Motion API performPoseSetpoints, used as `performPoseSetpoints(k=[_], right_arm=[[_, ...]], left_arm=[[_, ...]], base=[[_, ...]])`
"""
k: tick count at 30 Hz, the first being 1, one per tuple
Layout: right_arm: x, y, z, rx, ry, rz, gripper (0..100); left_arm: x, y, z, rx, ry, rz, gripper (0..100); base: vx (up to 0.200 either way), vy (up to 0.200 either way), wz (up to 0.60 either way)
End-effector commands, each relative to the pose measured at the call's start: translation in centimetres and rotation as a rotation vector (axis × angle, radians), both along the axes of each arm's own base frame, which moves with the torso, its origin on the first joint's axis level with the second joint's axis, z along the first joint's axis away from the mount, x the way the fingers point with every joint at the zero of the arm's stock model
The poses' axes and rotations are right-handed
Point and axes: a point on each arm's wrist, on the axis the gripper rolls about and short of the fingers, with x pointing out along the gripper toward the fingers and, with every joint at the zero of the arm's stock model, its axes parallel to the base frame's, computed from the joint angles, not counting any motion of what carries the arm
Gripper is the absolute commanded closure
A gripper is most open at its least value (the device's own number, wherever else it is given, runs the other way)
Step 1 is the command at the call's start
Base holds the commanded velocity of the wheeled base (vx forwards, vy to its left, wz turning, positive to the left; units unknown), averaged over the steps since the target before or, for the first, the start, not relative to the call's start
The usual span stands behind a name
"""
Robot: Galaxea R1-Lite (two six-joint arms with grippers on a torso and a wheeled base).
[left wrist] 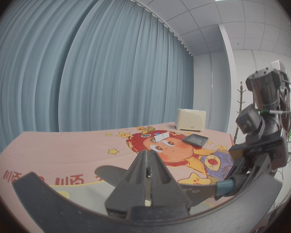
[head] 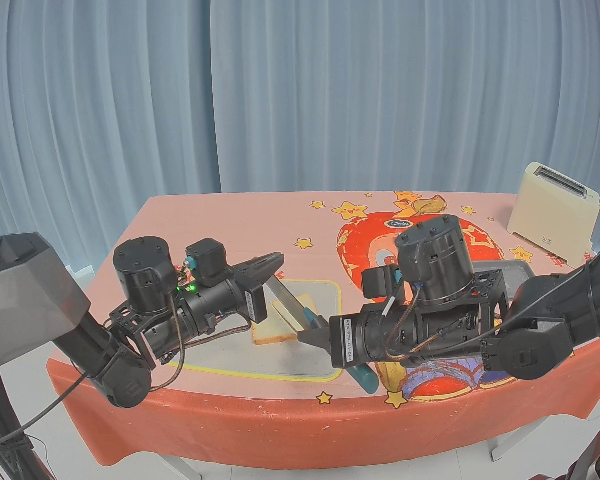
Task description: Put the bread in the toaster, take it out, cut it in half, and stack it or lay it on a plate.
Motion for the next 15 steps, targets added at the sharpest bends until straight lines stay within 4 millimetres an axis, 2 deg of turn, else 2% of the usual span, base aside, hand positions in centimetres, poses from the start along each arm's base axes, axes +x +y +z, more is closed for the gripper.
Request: performPoseSetpoints(k=[1, 9, 15], right_arm=[[-0.3, -0.2, 0.0, -0.001, 0.001, 0.001, 100], [-0.4, 0.0, -0.1, -0.014, -0.013, -0.014, 100], [-0.9, 0.2, 0.1, -0.016, -0.022, -0.010, 100]], left_arm=[[-1.9, 1.1, 2.6, -0.031, -0.057, 0.006, 100], [-4.9, 3.7, 2.6, -0.007, -0.024, 0.049, 100], [-5.9, 4.5, 3.6, -0.019, -0.045, 0.095, 100]], base=[[0.000, 0.000, 0.00], [0.000, 0.000, 0.00], [0.000, 0.000, 0.00]])
